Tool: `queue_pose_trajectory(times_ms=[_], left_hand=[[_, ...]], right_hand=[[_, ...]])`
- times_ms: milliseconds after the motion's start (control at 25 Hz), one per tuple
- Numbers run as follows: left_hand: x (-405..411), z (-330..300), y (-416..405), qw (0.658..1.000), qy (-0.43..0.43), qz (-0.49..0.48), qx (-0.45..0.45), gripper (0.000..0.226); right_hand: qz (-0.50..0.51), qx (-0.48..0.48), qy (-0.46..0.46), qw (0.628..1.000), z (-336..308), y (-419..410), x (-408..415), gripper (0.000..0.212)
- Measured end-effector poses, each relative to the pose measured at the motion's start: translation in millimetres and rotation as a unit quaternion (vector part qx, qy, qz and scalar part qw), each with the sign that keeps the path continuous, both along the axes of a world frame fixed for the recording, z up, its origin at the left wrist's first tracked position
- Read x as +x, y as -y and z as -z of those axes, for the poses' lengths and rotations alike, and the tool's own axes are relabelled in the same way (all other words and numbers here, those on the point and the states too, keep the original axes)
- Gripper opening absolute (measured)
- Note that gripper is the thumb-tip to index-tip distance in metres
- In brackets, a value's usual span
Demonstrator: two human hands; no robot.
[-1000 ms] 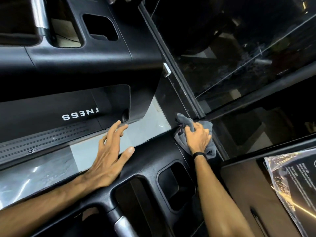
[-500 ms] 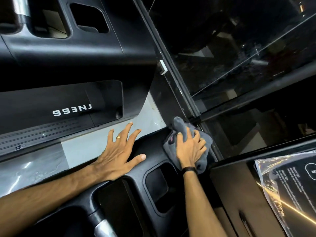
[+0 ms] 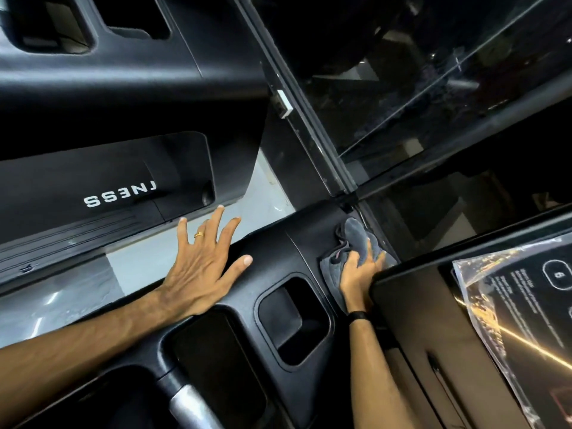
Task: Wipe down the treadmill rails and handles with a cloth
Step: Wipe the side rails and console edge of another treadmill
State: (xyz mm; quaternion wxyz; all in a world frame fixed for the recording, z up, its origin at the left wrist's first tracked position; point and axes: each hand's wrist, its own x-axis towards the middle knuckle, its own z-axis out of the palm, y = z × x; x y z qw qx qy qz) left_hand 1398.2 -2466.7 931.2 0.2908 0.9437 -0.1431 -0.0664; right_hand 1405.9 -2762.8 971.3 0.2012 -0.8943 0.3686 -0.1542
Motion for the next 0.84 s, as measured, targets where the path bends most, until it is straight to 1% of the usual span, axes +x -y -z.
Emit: queue_pose_trajectory(times_ms=[40,160,240,320,400,480,560,680,800,840], left_hand=[[0,0,1,1.0,0.001,0.003,0.0,0.082],[2,1,0,1.0,0.007,-0.001,-0.005,0.08],[2,1,-1,1.0,0.01,0.001,-0.012,0.079],[1,1,-1,1.0,0.013,0.003,-0.013,0.079],[2,0,-2,1.0,0.01,0.009,-0.013,0.079],[2,0,-2,1.0,0.009,0.011,-0.02,0.079],[2,0,-2,1.0,0.006,0.006,-0.027,0.079],[3,0,-1,0.999,-0.005,-0.006,-0.049,0.079],[5,2,0,0.997,-0.022,-0.013,-0.076,0.082],[6,2,1,0.996,-0.027,-0.02,-0.085,0.083]], right_hand=[[-0.02,0.007,0.01,1.0,-5,-4,-16,0.059],[-0.076,-0.001,-0.041,0.996,-20,-26,-52,0.055],[-0.089,-0.033,-0.078,0.992,-23,-36,-70,0.056],[-0.102,-0.092,-0.138,0.981,-22,-45,-87,0.057],[-0.099,-0.156,-0.189,0.965,-16,-56,-102,0.063],[-0.1,-0.185,-0.225,0.951,-5,-68,-118,0.068],[-0.074,-0.175,-0.244,0.951,-1,-84,-131,0.072],[0.006,-0.118,-0.28,0.953,3,-111,-151,0.073],[0.052,-0.095,-0.247,0.963,8,-140,-161,0.07],[0.055,-0.102,-0.225,0.968,11,-152,-162,0.073]])
